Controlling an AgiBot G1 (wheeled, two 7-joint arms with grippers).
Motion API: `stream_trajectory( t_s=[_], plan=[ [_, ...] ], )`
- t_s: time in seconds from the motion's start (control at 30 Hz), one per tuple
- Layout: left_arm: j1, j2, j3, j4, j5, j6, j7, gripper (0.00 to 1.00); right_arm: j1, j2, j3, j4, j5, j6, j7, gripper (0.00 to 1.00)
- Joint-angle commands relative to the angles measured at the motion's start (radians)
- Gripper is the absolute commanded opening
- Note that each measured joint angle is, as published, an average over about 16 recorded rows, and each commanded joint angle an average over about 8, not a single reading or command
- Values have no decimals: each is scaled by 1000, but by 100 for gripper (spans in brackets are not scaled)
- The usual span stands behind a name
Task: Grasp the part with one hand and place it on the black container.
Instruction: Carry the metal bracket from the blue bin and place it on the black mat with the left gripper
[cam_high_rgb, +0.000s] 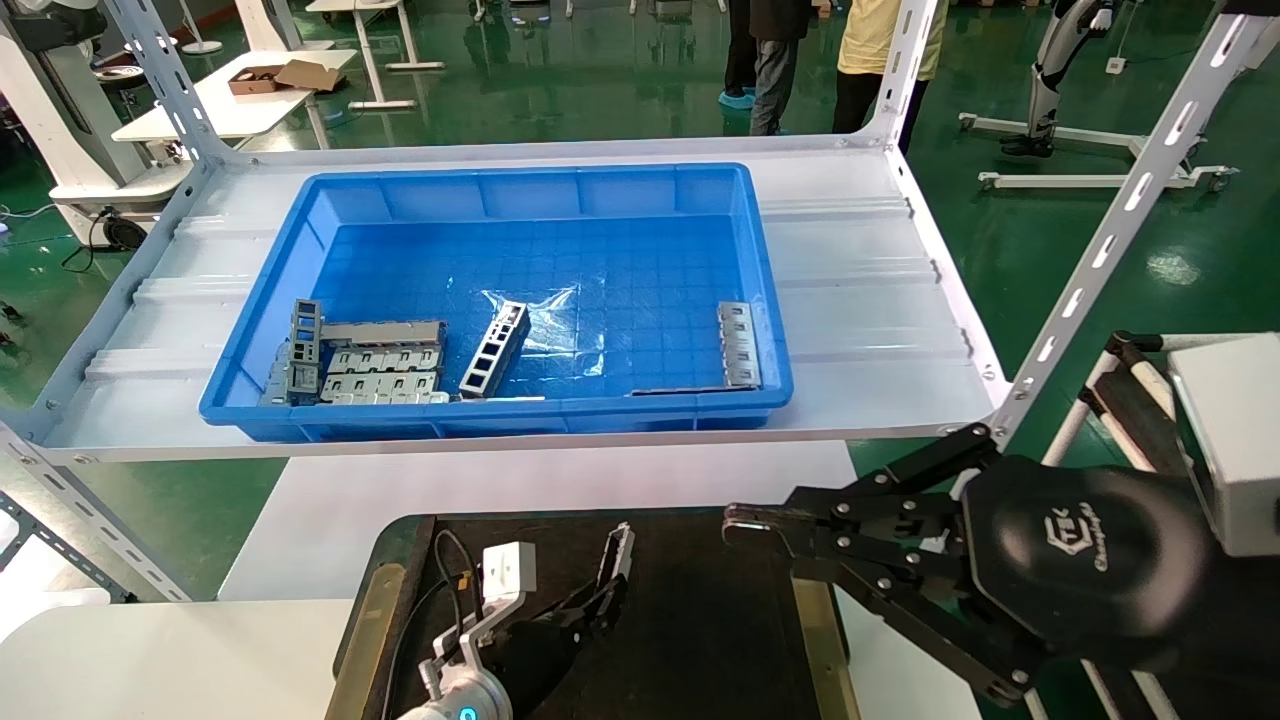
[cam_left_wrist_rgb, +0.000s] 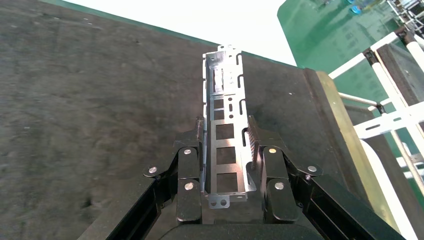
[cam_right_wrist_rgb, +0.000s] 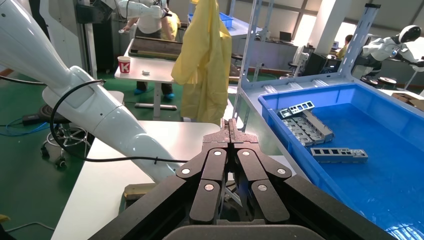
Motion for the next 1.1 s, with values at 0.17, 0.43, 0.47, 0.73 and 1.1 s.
stream_trajectory(
  t_s=[0.17,0.43,0.47,0.73,1.1],
  plan=[
    [15,-5,3,-1,-4,-28,0,0,0,0,0,0,0,0,0,0],
    [26,0,7,8,-26,-47,2,4,0,0,0,0,0,0,0,8],
    [27,1,8,9,-29,-49,3,12,0,0,0,0,0,0,0,15],
    [30,7,15,22,-52,-63,13,100,0,0,0,0,0,0,0,100],
    [25,16,28,36,-98,-69,26,100,0,0,-1,0,0,0,0,100]
  ],
)
